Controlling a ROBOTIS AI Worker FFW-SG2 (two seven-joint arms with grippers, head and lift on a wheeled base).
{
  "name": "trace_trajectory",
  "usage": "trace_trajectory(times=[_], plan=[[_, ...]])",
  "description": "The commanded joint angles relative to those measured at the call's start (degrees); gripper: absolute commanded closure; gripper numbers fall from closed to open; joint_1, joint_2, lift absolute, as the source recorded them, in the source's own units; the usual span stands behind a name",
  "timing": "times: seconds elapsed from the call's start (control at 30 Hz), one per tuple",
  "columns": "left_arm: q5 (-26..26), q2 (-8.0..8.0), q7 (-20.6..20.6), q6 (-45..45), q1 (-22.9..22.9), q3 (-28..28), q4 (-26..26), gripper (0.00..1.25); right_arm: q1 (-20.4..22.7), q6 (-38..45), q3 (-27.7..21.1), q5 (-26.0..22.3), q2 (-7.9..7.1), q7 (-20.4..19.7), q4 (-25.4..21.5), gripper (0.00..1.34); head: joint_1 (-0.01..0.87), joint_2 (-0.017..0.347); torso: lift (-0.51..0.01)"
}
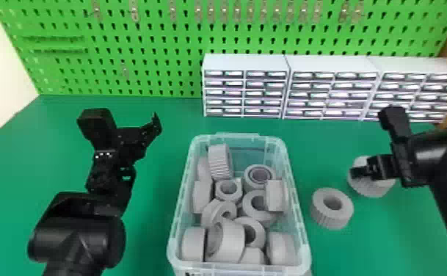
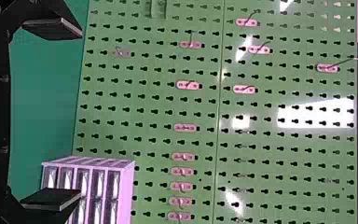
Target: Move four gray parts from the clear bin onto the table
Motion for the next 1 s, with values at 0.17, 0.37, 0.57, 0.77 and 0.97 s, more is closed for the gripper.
trace_trajectory(times=[0.17, 0.37, 0.57, 0.77, 0.97], plan=[[0.11, -0.18, -0.02, -0.05, 0.28, 0.43, 0.0, 0.09, 1.28, -0.2, -1.52, 0.7, 0.08, 0.0, 2.42, 1.0, 0.693, 0.072, -0.052], [-0.42, -0.61, -0.02, -0.05, -0.77, -0.18, 0.35, 0.09, 0.75, -0.72, -1.43, 0.96, 0.17, 0.0, 4.45, 1.0, 0.693, 0.072, -0.052], [-0.42, -0.88, -0.02, -0.05, -0.95, -1.15, 0.61, 0.09, 1.72, -1.08, -2.31, 1.14, 0.17, 0.0, 5.41, 1.0, 0.693, 0.072, -0.052], [-0.42, -0.88, -0.02, -0.05, -0.77, -1.41, 0.61, 0.09, 1.46, -1.69, -2.13, 1.14, 0.26, 0.0, 7.17, 1.0, 0.693, 0.072, -0.052], [-0.51, -0.88, -0.02, -0.05, -0.77, -1.41, 0.61, 0.09, 1.63, -1.95, -2.22, 1.14, 0.34, 0.0, 7.79, 1.0, 0.693, 0.072, -0.052]])
